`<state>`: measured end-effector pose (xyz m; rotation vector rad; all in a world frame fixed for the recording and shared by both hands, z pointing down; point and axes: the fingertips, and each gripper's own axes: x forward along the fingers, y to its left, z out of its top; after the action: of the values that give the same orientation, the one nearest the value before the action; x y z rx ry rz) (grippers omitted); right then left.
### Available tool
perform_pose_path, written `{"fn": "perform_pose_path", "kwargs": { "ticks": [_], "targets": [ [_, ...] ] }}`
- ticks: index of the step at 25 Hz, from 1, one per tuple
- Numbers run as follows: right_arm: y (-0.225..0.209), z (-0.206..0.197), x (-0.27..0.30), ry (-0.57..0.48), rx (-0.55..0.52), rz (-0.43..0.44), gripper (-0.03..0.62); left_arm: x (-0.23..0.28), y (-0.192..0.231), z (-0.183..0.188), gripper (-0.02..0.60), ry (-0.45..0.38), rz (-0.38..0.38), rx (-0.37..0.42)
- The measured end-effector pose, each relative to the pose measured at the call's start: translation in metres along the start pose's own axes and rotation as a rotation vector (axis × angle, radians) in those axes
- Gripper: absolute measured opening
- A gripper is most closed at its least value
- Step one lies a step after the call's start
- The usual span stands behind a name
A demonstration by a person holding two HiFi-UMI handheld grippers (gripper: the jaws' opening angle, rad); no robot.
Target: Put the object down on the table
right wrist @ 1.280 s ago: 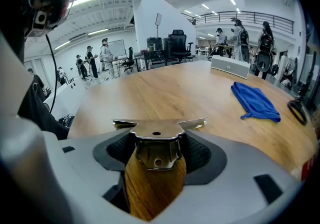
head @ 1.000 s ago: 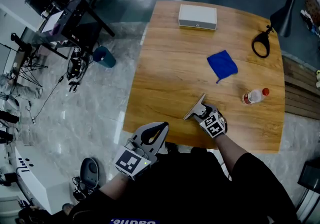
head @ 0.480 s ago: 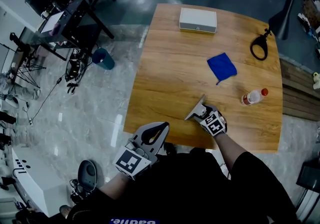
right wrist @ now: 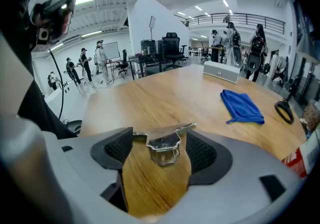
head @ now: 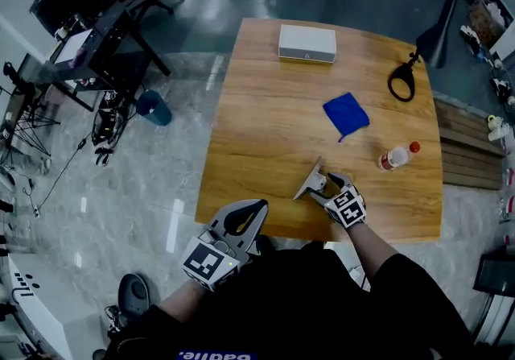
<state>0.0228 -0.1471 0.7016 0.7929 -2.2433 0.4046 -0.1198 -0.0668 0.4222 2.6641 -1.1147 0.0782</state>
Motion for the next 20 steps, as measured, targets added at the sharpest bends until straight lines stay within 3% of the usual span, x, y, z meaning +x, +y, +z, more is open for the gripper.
{"fn": "perform_pose_path", "kwargs": {
  "ticks": [13, 20],
  "targets": [
    [0.055, 0.113, -0.122, -0.371, 0.094, 0.043, 0.306, 0.016, -0.004, 0.013, 0.009, -0.035, -0.101, 0.032],
    [0.076, 0.169, -0.179, -0.562, 0.085, 0.094, 0.031, 0.025, -0.015, 0.019, 0.009, -0.036, -0.133, 0.036]
  ]
}}
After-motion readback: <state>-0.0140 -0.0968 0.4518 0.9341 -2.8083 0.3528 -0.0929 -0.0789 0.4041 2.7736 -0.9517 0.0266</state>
